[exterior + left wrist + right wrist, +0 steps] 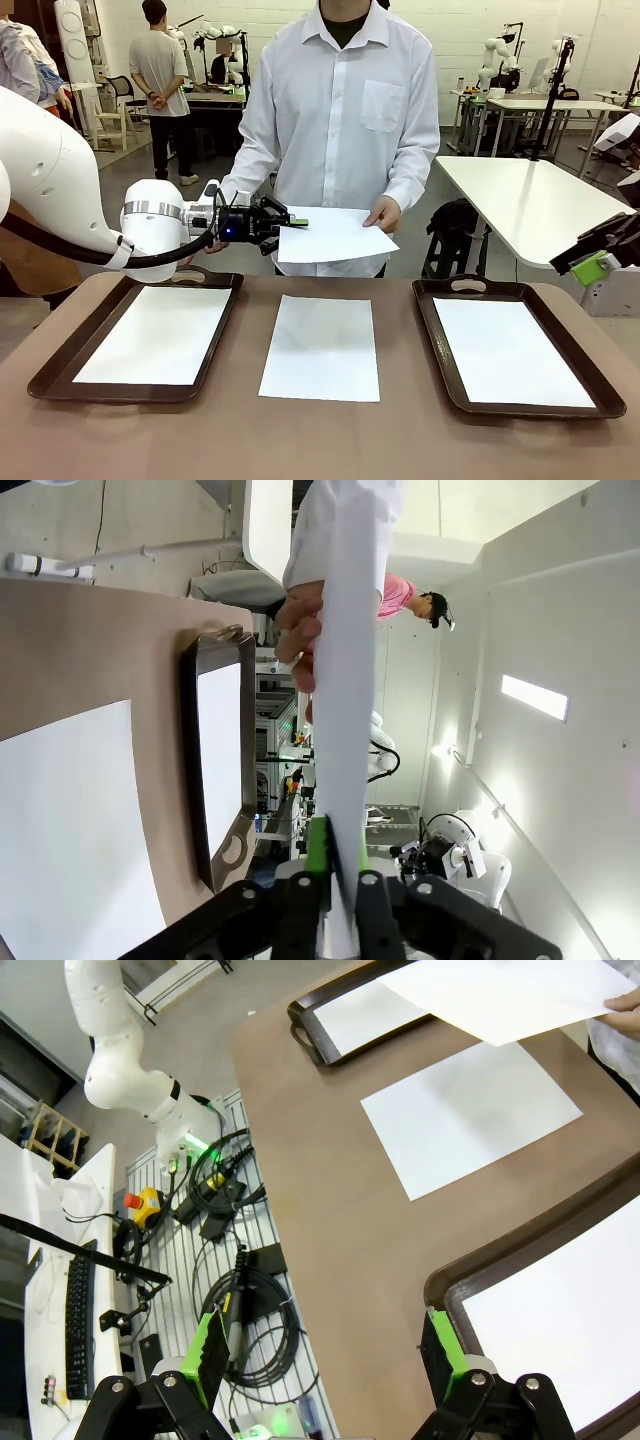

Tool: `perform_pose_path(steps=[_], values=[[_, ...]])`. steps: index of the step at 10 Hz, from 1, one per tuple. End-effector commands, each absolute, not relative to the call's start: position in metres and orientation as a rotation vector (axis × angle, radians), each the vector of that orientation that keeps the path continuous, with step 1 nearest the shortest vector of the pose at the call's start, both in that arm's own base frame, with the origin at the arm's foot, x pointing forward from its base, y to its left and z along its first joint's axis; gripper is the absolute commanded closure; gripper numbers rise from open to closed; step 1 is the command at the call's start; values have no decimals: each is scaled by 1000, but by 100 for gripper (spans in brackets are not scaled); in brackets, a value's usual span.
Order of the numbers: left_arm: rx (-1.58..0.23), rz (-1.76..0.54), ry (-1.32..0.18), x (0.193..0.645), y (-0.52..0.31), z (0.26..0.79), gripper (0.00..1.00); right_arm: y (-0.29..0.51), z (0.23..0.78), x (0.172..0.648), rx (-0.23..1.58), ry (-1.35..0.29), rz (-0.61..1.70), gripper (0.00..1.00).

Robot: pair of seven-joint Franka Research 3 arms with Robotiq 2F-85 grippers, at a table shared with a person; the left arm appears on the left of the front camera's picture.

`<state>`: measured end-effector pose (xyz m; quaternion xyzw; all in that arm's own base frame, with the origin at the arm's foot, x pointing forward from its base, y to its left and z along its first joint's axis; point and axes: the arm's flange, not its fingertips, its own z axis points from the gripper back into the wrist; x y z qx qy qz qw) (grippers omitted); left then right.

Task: Sort the A4 documents.
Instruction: Receive the A4 Paper.

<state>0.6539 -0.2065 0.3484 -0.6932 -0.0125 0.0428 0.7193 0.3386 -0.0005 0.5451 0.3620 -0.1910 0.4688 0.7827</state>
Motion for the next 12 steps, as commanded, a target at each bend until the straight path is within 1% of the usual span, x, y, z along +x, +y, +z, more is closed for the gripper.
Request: perform_pose_path(steps=[1,7,9,10,12], values=[[-1520,76,-63,648,-207,350,100,0,545,339,789,-417,1016,0],[-1514,66,-66,647,-205,352,100,0,545,339,789,-417,1016,0],[-1518,-32,-21,644,-200,360,100,0,545,339,789,-417,1016,0],[-1528,78,-38,653,-206,351,100,0,545,339,789,-417,1016,0],[-1528,78,-38,653,-206,351,100,0,545,339,789,-417,1016,0]])
